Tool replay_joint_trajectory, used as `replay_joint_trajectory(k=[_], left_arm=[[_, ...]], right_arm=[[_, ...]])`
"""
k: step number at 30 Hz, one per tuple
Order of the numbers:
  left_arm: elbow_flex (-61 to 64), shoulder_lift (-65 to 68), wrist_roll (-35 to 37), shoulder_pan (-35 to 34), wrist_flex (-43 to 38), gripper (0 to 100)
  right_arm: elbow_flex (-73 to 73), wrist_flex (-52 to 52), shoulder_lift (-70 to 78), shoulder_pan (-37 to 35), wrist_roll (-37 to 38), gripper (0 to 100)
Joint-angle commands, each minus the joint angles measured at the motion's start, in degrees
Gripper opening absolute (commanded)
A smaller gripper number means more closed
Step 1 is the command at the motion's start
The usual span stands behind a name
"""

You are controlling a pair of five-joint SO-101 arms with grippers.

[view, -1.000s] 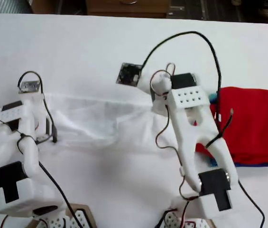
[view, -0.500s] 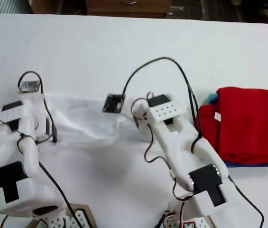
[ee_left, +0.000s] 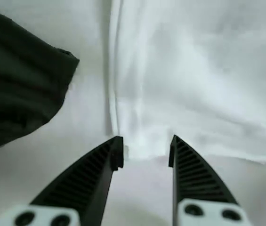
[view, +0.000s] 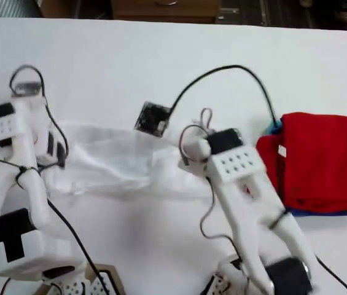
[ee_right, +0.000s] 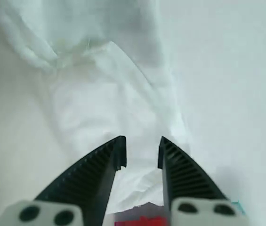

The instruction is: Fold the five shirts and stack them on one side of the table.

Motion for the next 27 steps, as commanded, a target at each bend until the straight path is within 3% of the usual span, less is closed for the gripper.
replay_joint_trajectory(k=[1,4,11,18,27], left_arm=[[-4.1,-1.8,-2.8,0.4,0.2,22],[-2.2,-0.8,-2.7,0.3,-4.6,24],[-0.8,10.6,-2.6,-0.9,-13.3,24],[-5.4,21.5,3.2,-3.3,-13.2,24],[-10.7,27.4,3.3,-2.5,-8.4,24]], right_arm=[[-2.9,4.4,-8.7,1.7,-1.2,17.3],[-2.8,7.5,-13.7,4.2,-1.1,22.1],[-2.7,12.6,-23.9,10.2,-0.8,22.6],[-2.5,13.4,-29.5,12.2,-0.8,22.6],[-2.5,13.7,-29.5,12.2,-0.8,22.6]])
